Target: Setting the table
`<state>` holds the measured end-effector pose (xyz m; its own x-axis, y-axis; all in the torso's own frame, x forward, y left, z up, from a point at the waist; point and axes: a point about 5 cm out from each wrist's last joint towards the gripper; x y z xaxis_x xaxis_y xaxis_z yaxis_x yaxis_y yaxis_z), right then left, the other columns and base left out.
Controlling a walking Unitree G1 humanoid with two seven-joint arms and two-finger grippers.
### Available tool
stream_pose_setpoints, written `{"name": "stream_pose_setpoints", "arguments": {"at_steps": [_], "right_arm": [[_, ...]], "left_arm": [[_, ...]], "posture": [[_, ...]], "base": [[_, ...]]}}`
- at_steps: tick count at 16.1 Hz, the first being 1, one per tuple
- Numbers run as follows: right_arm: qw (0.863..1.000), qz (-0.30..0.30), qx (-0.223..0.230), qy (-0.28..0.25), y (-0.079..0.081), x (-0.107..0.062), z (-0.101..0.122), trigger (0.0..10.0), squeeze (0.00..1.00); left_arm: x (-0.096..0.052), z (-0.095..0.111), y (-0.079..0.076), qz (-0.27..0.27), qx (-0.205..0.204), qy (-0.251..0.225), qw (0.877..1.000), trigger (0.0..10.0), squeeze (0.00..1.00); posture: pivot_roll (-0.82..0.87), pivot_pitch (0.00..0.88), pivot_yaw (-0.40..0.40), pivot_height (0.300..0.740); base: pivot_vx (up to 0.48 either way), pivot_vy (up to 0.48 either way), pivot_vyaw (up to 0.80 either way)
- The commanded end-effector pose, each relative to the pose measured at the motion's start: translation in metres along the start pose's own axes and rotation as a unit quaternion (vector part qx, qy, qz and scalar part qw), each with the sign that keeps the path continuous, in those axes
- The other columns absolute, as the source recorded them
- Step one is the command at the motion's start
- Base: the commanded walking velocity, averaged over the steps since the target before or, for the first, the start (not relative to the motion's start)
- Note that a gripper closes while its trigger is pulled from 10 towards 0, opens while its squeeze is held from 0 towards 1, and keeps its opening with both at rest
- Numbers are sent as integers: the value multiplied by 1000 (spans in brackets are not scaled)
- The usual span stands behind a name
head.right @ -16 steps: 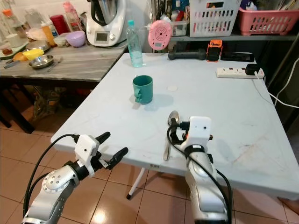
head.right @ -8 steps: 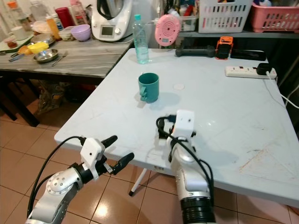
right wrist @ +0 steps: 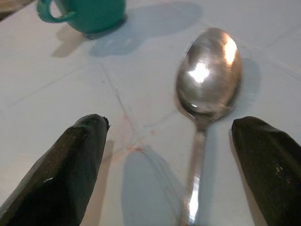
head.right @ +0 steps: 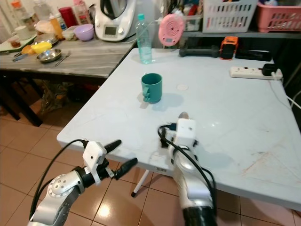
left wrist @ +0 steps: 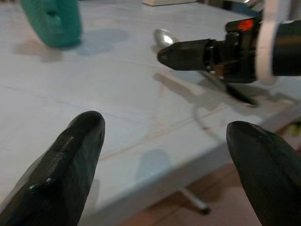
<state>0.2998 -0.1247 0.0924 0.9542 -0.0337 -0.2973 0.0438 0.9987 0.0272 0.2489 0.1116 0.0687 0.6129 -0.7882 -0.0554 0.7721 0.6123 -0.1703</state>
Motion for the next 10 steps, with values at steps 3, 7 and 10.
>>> {"name": "stream_pose_setpoints", "arguments": {"at_steps": [3, 7, 10], "right_arm": [[998, -46, -6, 36, -10, -2, -8, 10000, 0], [996, -61, 5, 62, -9, 1, -8, 8667, 0], [990, -92, -20, 109, -14, 6, -17, 0, 0]], "left_arm": [[0, -1, -2, -49, -24, 16, 998, 10000, 0], [1, 3, -5, -64, -19, 13, 998, 10000, 0], [4, 7, -8, -76, -24, 10, 997, 10000, 0]], "posture": [[-163, 26, 131, 740], [-175, 28, 133, 740], [-169, 36, 130, 740]], "base": [[0, 0, 0], [0, 0, 0], [0, 0, 0]]}}
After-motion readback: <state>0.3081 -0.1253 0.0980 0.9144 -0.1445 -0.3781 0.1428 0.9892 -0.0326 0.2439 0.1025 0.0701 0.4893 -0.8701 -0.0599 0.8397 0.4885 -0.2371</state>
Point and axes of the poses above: a point about 5 cm out from each wrist's last joint towards the gripper, its own x axis pointing out of the wrist towards the gripper, its own z axis along the axis of the wrist's last joint, y = z × x, and after that the axes turned 5 degrees about -x, right-handed
